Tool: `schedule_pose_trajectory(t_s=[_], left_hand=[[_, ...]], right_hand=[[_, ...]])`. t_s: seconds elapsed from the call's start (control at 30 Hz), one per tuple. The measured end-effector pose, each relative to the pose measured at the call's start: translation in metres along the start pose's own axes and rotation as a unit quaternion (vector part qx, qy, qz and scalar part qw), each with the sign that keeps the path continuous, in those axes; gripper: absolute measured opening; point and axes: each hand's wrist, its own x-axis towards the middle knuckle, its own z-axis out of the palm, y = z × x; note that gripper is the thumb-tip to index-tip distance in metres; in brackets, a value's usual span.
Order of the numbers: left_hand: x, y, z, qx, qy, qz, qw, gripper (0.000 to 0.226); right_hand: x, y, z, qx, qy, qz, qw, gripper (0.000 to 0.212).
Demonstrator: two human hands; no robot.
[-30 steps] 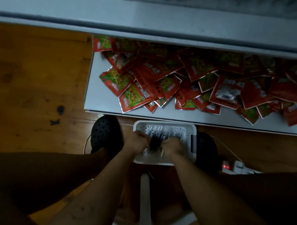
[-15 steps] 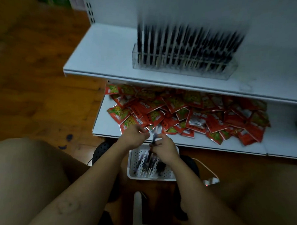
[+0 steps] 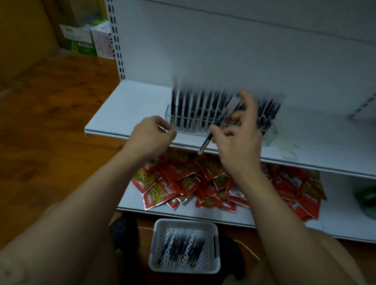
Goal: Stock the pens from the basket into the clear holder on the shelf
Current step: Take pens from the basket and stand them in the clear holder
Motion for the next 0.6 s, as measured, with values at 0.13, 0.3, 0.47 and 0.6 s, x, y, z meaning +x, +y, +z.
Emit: schedule_pose_trajectory(t_s=[0.13, 0.3, 0.47, 0.6], left_hand=[[0.035, -0.002, -0.002, -0.039, 0.054, -0.018, 0.998, 0.028], [0.072, -0.003, 0.007, -0.046, 0.074, -0.049, 0.995, 0.034], [0.093, -0.007, 0.011, -0.025, 0.053, -0.068, 0.996, 0.029], [0.098, -0.007, 0.009, -0.039, 0.029, -0.089, 0.995, 0.022]], right_hand=[[0.045, -0.006, 0.004, -0.016, 0.036, -0.085, 0.996, 0.060], [0.078, 0.009, 0.026, 0.006, 0.052, -0.099, 0.994, 0.052], [0.091, 0.021, 0.038, 0.012, 0.042, -0.101, 0.994, 0.053], [0.090, 0.030, 0.044, -0.040, -0.002, -0.113, 0.993, 0.044]])
